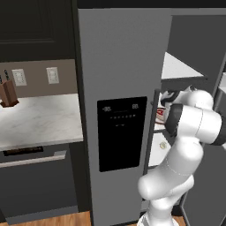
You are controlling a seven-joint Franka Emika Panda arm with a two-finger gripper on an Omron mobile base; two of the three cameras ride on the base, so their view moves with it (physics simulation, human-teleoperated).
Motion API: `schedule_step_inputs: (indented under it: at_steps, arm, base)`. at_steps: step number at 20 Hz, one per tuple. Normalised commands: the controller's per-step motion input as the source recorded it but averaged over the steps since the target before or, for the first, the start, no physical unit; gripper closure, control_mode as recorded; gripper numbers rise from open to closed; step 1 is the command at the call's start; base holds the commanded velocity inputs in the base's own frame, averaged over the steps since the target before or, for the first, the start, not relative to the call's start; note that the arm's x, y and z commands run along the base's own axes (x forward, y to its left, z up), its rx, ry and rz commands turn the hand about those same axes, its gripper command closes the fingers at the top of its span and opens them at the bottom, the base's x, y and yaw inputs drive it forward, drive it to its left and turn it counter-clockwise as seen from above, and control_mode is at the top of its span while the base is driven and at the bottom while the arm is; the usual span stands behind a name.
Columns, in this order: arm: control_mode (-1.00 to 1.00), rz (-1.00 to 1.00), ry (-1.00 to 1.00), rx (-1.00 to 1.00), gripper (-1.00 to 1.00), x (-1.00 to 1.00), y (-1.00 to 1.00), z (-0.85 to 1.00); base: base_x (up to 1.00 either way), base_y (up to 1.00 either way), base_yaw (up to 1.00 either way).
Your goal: Transport the steak from the fridge to the microwave and turn on the microwave.
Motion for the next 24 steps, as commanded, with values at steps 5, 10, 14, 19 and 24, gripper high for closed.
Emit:
schedule_step_inputs:
  at_steps: [5, 10, 14, 19, 24]
  arm:
    - [-1.0, 0.16, 0.04, 0.0, -1.0, 0.04, 0.0, -0.14]
    - [-1.0, 0.12, 0.06, 0.0, -1.0, 0.12, 0.0, -0.12]
    - [-1.0, 0.02, 0.03, 0.0, -1.0, 0.4, 0.0, 0.0]
    - [-1.0, 0.0, 0.05, 0.0, -1.0, 0.44, 0.0, -0.03]
    - [-1.0, 0.0, 0.05, 0.0, -1.0, 0.24, 0.0, -0.21]
  base:
    - [0.0, 0.0, 0.0]
    - [0.0, 0.0, 0.0]
    - [0.0, 0.0, 0.0]
    - [0.0, 0.0, 0.0]
    - [0.0, 0.0, 0.0]
